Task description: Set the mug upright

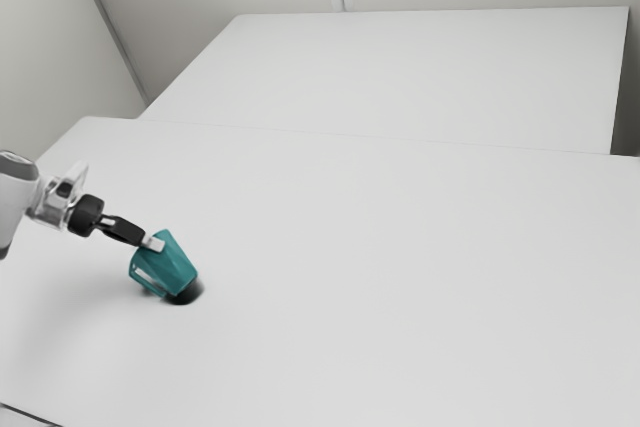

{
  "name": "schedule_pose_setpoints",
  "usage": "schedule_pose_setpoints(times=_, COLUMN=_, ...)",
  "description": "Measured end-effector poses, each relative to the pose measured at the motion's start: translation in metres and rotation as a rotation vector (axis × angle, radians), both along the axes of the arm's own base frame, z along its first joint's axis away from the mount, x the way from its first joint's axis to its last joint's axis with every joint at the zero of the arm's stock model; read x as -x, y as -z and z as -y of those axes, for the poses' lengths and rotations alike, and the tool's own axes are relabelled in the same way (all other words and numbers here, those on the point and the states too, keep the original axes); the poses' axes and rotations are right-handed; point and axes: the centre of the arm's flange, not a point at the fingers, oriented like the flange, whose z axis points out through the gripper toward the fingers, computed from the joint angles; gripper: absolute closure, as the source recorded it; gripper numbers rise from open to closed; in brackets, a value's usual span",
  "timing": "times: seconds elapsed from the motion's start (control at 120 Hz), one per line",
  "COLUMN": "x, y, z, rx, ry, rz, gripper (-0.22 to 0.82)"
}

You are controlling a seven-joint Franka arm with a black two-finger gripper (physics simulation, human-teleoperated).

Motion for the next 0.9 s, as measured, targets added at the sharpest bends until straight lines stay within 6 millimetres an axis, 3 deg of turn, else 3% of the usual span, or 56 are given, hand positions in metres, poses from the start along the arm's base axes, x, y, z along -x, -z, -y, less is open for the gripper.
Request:
schedule_pose_setpoints(times=0.075, x=-0.004, y=-0.007, z=0.004, rx=-0.016, ry=0.013, rz=0.014, gripper=0.78)
schedule_pose_setpoints(times=0.25, x=-0.016, y=-0.046, z=0.022, rx=-0.099, ry=0.074, rz=0.060, gripper=0.79)
schedule_pose_setpoints(times=0.567, x=-0.049, y=-0.076, z=0.051, rx=-0.328, ry=0.150, rz=0.067, gripper=0.79)
schedule_pose_setpoints(times=0.692, x=-0.072, y=-0.074, z=0.080, rx=-0.427, ry=0.178, rz=0.088, gripper=0.79)
schedule_pose_setpoints(times=0.9, x=-0.102, y=-0.073, z=0.149, rx=-0.601, ry=0.269, rz=0.141, gripper=0.79)
